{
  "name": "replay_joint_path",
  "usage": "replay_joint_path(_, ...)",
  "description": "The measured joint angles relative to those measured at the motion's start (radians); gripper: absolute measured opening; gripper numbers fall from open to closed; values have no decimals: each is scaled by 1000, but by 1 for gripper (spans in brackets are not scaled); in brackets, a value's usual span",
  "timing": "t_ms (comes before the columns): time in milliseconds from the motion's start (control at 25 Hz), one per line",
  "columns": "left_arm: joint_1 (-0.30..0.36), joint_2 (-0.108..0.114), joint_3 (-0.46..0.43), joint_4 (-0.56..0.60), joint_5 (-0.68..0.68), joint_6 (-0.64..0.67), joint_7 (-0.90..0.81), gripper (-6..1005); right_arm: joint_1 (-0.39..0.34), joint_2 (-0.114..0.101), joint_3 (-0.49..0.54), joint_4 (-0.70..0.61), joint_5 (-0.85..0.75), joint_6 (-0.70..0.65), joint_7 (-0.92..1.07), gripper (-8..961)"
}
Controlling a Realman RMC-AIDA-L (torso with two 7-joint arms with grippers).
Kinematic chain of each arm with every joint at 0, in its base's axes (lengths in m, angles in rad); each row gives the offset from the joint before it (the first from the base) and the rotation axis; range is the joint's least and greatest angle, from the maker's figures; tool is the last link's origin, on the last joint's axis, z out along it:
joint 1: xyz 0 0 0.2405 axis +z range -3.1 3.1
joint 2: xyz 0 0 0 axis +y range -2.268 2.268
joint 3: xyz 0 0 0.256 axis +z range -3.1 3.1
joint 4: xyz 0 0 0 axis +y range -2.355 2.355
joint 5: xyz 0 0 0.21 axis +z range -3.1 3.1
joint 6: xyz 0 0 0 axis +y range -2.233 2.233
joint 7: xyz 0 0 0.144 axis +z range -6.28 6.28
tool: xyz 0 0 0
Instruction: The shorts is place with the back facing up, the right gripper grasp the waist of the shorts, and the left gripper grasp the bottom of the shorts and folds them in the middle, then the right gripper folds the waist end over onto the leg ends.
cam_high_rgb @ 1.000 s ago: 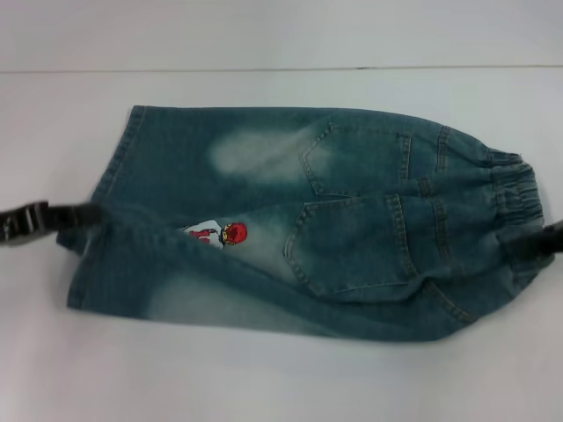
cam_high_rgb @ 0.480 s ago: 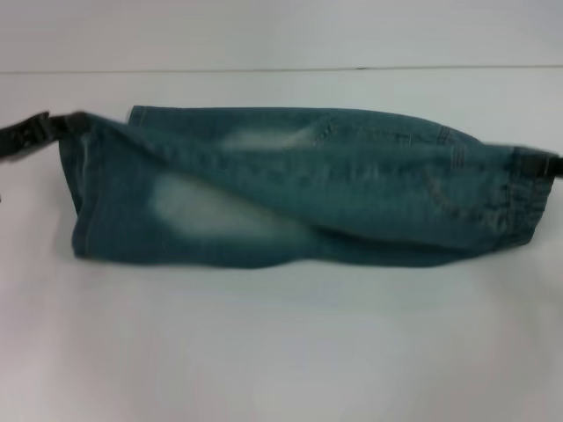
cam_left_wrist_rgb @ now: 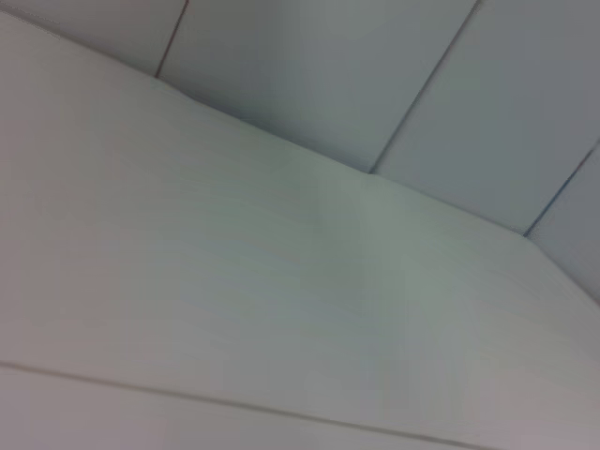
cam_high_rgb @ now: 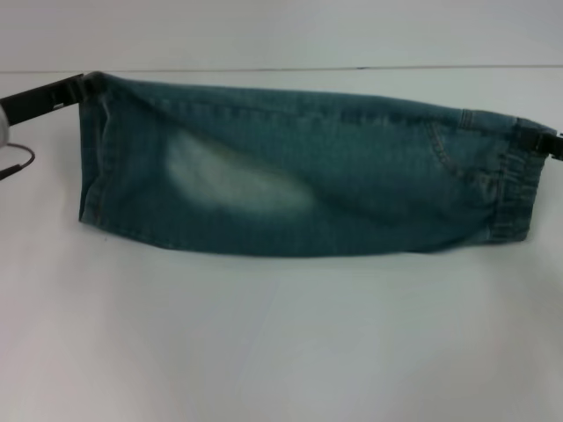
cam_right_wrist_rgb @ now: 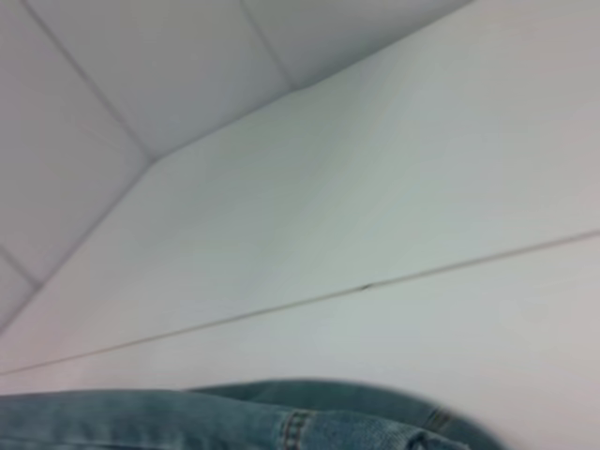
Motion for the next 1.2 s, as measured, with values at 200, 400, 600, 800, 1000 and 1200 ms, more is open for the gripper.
replay_joint_path(200,-26,-19,11,-2,0,-89,35,31,30,23,-1,16,30,99,-60,62)
replay_joint_path(400,-33,-28,28,-2,-1,-142,46,53,54,38,-5,18,54,162,-103,57)
replay_joint_path(600,-30,-38,37,-4,-8,-188,61,75,79,44,-10,26,75,201,-146,69)
replay_joint_path(800,-33,-42,37,-35,-42,-205,125,97,97,50,-16,28,71,225,-149,103)
replay_joint_path(1000,-37,-58,41,-34,-63,-237,145,118,101,54,-23,29,70,228,-149,162)
replay_joint_path(1200,-31,-67,55,-36,-89,-262,175,234,95,54,-40,29,69,233,-141,315)
